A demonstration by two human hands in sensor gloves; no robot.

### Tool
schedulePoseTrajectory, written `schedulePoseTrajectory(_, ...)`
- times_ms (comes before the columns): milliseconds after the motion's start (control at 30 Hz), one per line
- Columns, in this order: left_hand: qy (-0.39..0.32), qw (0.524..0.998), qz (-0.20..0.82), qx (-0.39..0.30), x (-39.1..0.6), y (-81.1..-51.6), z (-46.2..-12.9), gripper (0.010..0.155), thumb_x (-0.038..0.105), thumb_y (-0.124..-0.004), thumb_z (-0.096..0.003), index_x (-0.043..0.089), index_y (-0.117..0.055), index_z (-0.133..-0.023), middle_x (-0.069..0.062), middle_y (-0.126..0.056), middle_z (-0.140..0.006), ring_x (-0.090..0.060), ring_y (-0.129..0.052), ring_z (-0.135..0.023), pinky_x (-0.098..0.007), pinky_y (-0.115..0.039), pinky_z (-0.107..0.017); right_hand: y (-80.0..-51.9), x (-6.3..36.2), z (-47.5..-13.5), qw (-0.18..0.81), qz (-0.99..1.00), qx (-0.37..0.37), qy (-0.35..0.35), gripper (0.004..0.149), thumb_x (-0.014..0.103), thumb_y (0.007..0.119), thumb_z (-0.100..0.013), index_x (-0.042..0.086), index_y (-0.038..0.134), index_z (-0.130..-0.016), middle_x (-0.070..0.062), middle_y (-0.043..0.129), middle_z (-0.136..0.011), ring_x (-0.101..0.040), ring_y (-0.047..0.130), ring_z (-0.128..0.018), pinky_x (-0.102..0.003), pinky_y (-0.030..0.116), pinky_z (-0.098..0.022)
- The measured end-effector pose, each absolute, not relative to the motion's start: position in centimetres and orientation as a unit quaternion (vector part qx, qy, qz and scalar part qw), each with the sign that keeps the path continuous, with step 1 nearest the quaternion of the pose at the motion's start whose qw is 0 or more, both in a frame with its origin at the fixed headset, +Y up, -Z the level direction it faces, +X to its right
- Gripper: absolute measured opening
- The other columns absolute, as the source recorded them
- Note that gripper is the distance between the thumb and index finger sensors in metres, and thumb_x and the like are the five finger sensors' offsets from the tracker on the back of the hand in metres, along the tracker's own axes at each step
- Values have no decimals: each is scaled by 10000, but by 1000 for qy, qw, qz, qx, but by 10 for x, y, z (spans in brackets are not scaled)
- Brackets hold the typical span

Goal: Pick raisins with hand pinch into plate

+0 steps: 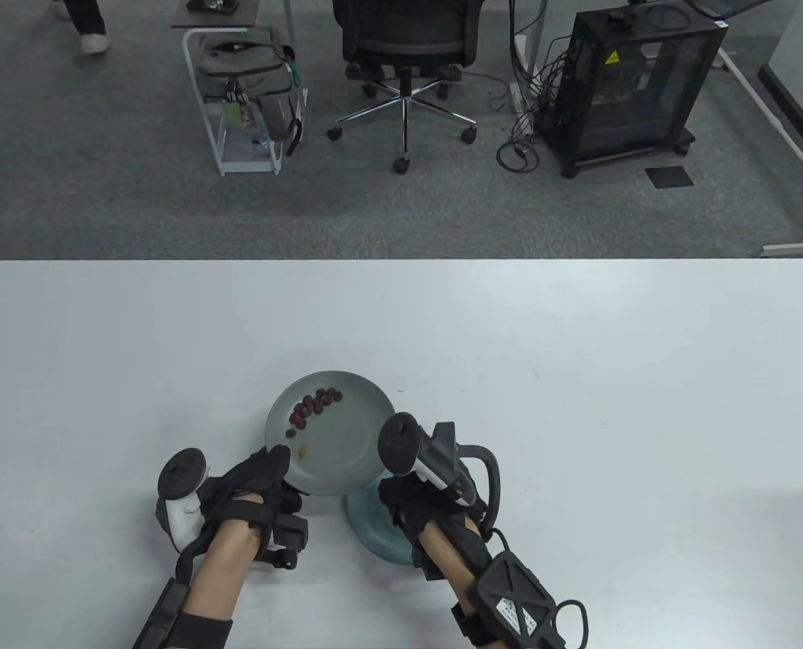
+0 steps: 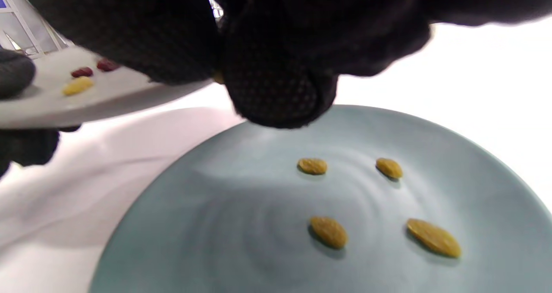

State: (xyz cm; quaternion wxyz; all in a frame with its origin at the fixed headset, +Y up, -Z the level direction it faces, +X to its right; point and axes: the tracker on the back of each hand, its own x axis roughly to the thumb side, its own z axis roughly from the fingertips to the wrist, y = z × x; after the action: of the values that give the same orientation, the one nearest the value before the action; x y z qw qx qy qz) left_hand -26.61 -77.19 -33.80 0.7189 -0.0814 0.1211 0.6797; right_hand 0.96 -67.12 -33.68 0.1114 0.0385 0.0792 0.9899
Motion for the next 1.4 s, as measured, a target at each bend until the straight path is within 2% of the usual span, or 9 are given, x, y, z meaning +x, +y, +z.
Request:
schedulePoseTrajectory(467, 134, 710, 689, -62, -276, -768, -339, 534, 379, -730, -513, -37, -772, -844, -167, -1046, -511, -221, -1019, -193, -412, -837, -187, -709, 5, -349, 52, 989, 24, 138, 488, 424, 950, -410, 78, 923, -753, -59, 1090, -461, -197, 999, -246, -373, 876, -230)
schedulePoseTrajectory(900, 137, 712, 687, -51, -280, -767, -339, 534, 380, -732, -513, -38, -774, -843, -168, -1045, -511, -221, -1019, -193, -413, -837, -186, -719, -36, -360, -14, 994, 33, 99, 475, 414, 956, -411, 85, 929, -752, -27, 1071, -401, -181, 968, -212, -378, 867, -225)
schedulePoseTrajectory(1300, 147, 705, 693, -50, -286, -769, -339, 536, 381, -732, -514, -39, -773, -844, -169, -1045, -512, -221, -1019, -194, -412, -837, -187, -727, -43, -367, -57, 996, 25, 71, 463, 400, 969, -407, 91, 936, -751, -19, 1066, -389, -179, 961, -203, -379, 864, -223)
schedulePoseTrajectory(1400, 146, 706, 691, -50, -286, -768, -340, 535, 381, -732, -513, -37, -773, -844, -170, -1045, -513, -221, -1019, -194, -412, -837, -187, -725, -40, -365, -58, 995, 22, 72, 505, 435, 975, -395, 98, 928, -768, -25, 1069, -412, -183, 966, -218, -381, 865, -231)
